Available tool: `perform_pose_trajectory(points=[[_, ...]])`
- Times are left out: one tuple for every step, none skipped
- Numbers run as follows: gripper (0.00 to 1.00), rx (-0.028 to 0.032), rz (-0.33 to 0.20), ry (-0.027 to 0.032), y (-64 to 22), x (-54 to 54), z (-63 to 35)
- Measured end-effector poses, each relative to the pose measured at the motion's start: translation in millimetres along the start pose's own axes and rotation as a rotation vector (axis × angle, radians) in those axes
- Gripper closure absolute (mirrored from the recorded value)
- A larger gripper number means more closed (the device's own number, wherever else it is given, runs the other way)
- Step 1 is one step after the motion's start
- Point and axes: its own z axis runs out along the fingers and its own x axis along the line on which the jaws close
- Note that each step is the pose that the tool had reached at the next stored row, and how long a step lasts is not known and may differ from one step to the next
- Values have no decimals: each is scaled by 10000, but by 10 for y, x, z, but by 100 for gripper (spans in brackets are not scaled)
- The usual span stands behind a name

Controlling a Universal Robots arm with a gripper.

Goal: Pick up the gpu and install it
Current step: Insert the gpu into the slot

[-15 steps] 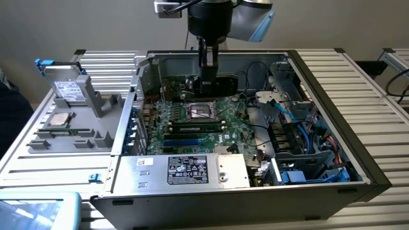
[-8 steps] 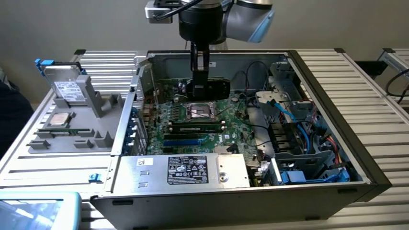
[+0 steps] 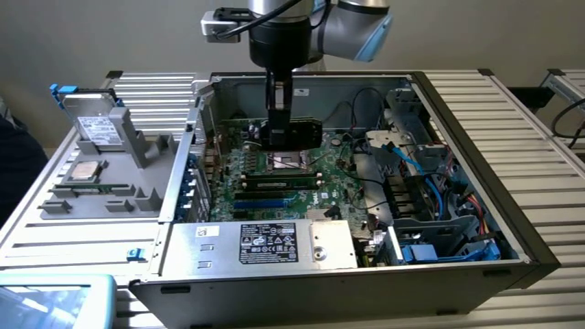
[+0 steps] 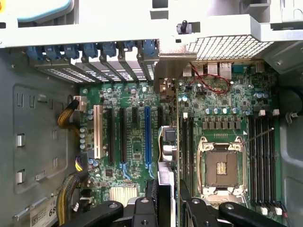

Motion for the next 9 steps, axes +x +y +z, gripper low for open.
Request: perform_pose_trajectory(points=[[72,-31,-1,0,-1,17,10],[72,-41,0,-16,-2,37,23],[72,-45,3,-42,-3,58,34],[72,-46,10,-73,-4,77,47],[72,-48,18,-99,-5,95,60],[72,-50,24,-120,-6,113,72],[72,-53,28,-140,-6,132,84],[72,-56,35,-163,-6,147,96],[72,-59,44,-186,-7,162,107]])
